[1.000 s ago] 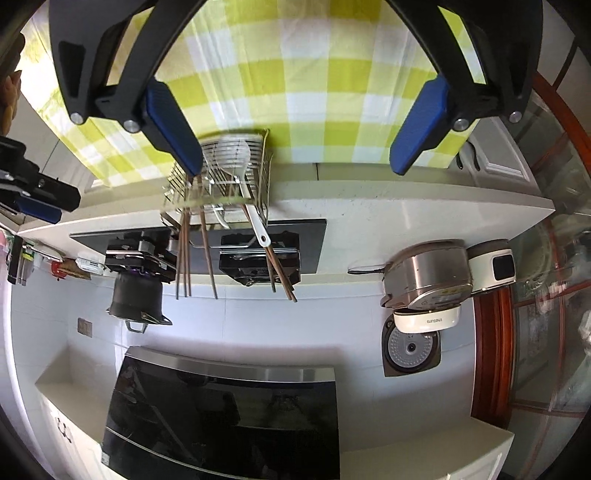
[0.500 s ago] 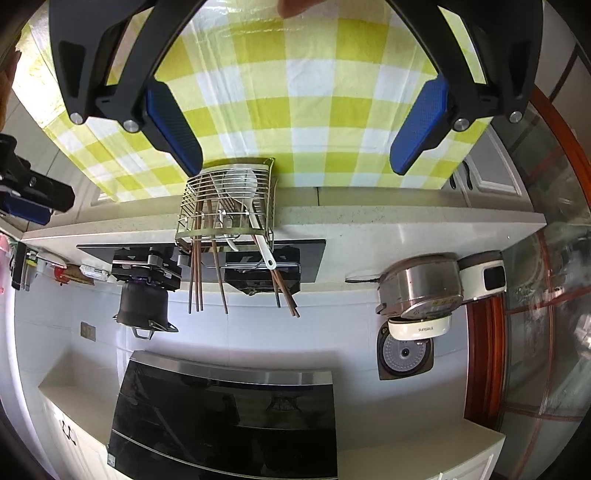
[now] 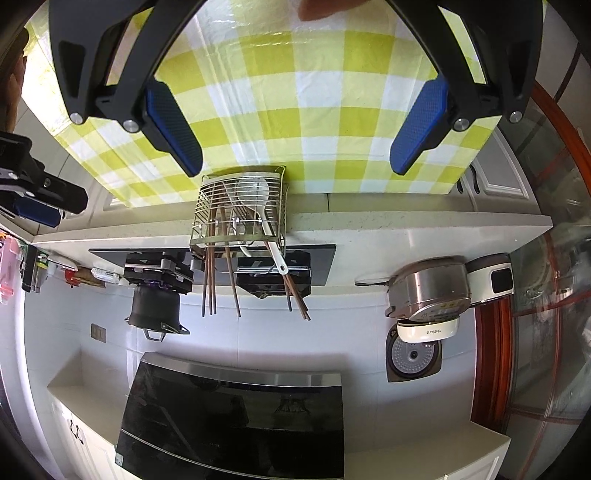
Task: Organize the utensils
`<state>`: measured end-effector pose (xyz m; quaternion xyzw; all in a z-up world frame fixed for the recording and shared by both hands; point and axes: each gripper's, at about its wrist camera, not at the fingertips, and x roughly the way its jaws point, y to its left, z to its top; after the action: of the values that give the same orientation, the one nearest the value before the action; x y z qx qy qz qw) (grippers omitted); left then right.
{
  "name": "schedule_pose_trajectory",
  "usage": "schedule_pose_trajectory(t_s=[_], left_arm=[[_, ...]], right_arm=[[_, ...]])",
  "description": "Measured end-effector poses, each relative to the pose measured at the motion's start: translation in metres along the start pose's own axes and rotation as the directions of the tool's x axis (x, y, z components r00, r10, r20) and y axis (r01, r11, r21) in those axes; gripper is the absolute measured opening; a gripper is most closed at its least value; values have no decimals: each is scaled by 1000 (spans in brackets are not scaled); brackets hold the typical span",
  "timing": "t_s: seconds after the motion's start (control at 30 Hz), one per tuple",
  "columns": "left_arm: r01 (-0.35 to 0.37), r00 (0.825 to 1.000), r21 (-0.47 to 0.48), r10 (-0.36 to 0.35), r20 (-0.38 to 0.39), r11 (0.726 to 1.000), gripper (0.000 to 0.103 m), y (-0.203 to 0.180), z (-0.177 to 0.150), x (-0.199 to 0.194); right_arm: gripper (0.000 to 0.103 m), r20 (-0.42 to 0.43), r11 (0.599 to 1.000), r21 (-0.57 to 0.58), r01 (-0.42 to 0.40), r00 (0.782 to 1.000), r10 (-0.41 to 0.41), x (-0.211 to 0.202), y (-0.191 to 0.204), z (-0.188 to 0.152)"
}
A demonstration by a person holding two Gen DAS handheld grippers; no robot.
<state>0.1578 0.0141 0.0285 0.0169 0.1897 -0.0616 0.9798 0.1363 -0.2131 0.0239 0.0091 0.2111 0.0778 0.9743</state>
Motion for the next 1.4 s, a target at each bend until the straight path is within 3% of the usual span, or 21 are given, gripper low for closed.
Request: schedule_pose_trajectory(t_s=[0.43, 1.4], left_arm=[[-3, 1000, 22, 2, 23, 1000, 98, -11, 18, 6], [2, 1000, -8, -2, -17, 1000, 98, -6, 10, 16]], right_arm=[[85, 6, 1000, 0, 9, 1000, -9, 1, 0, 12], [85, -5, 1000, -5, 10, 1000, -10, 11, 1, 7]])
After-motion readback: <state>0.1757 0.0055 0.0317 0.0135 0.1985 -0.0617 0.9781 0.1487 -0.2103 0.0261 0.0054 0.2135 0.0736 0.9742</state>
